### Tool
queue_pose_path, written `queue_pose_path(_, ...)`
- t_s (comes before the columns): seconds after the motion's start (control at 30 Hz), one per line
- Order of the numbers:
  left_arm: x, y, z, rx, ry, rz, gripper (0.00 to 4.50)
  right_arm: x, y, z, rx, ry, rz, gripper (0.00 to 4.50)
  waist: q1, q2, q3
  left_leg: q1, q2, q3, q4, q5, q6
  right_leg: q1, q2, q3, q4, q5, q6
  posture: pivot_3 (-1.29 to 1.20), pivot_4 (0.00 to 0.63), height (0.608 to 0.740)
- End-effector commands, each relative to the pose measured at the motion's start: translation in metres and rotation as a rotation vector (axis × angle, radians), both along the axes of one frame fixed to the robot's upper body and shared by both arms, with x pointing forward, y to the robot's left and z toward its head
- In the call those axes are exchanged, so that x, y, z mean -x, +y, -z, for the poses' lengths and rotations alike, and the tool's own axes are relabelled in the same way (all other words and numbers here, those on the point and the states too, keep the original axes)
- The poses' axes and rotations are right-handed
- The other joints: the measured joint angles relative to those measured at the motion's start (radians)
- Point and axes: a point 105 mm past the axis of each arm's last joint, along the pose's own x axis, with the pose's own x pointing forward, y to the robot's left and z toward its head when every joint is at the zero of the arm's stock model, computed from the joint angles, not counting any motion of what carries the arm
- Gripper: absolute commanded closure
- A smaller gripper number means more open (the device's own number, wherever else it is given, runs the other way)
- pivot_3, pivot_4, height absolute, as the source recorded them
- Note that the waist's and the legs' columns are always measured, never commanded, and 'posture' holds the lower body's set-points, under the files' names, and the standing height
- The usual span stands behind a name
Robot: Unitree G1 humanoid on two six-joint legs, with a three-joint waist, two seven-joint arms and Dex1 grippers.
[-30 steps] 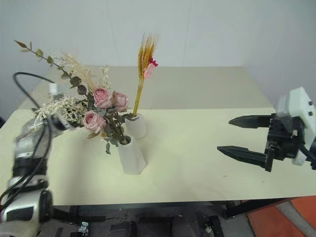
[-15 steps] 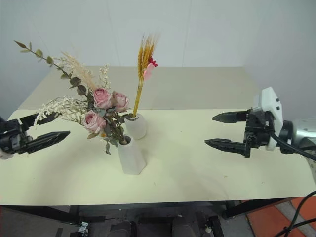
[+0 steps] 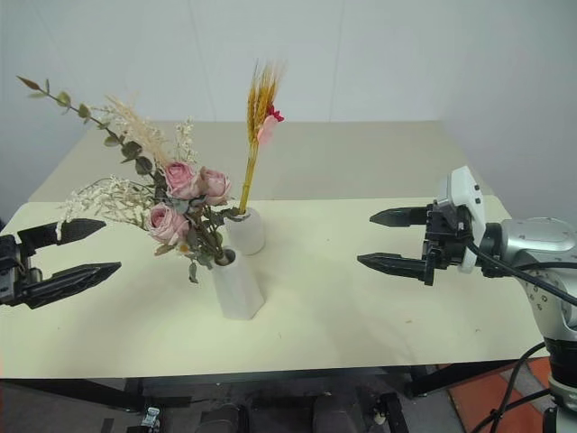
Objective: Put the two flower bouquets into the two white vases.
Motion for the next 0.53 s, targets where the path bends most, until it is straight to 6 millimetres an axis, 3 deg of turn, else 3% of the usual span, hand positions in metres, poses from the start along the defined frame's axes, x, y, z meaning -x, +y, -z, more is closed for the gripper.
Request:
queue_pose_path(0.03, 0.005, -0.004, -0.010, -0.032, -0.041, 0.018, 0.04, 0.002, 0.001, -0.003, 0.012, -0.051, 0.004, 0.00, 0.001, 0.000, 0.000, 0.000, 0.000, 0.000, 0.000, 0.000, 0.000, 0.000, 0.000, 0.000, 0.000, 0.000, 0.000, 0.00, 0.150, 0.740)
queue_pose_path(0.53, -0.007, -0.016, -0.004, -0.024, -0.038, 0.103, 0.04, 0.004, -0.008, 0.011, 0.099, -0.005, 0.176, 0.00, 0.001, 0.000, 0.000, 0.001, 0.000, 0.000, 0.000, 0.000, 0.000, 0.000, 0.000, 0.000, 0.000, 0.000, -0.001, 0.00, 0.150, 0.740)
